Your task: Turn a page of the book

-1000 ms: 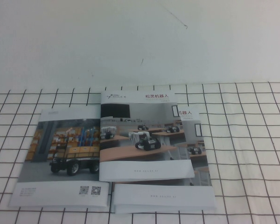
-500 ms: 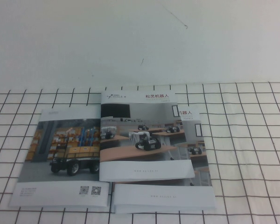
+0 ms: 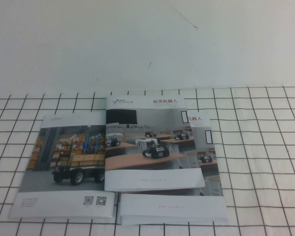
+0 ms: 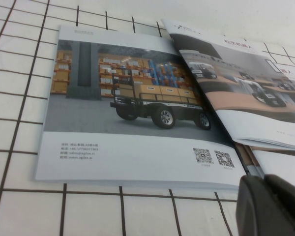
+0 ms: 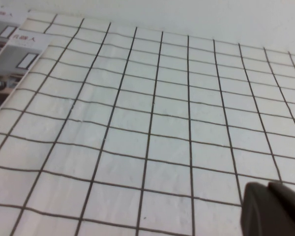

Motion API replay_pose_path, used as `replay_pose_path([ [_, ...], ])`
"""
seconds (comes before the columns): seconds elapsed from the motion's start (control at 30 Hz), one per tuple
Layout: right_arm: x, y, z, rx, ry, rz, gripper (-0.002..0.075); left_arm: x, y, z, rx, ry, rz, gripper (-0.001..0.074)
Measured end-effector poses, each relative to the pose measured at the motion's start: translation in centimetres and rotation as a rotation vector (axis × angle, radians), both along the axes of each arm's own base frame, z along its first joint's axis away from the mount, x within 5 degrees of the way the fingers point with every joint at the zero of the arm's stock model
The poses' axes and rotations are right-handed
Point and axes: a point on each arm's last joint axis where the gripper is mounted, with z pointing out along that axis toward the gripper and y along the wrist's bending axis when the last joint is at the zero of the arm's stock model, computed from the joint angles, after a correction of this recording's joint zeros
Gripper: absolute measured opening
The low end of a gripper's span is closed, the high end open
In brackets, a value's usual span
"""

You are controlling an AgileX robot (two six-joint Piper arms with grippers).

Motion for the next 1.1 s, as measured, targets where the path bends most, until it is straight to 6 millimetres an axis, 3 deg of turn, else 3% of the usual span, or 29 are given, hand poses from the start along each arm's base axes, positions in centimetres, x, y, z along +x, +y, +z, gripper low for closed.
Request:
replay_pose_path([
  [1.1,-0.01,-0.02,-0.01,-0.008,0.002,0.0,-0.0001,0.0,0.0,0.0,0.0,0.0,0.0,-0.0004],
])
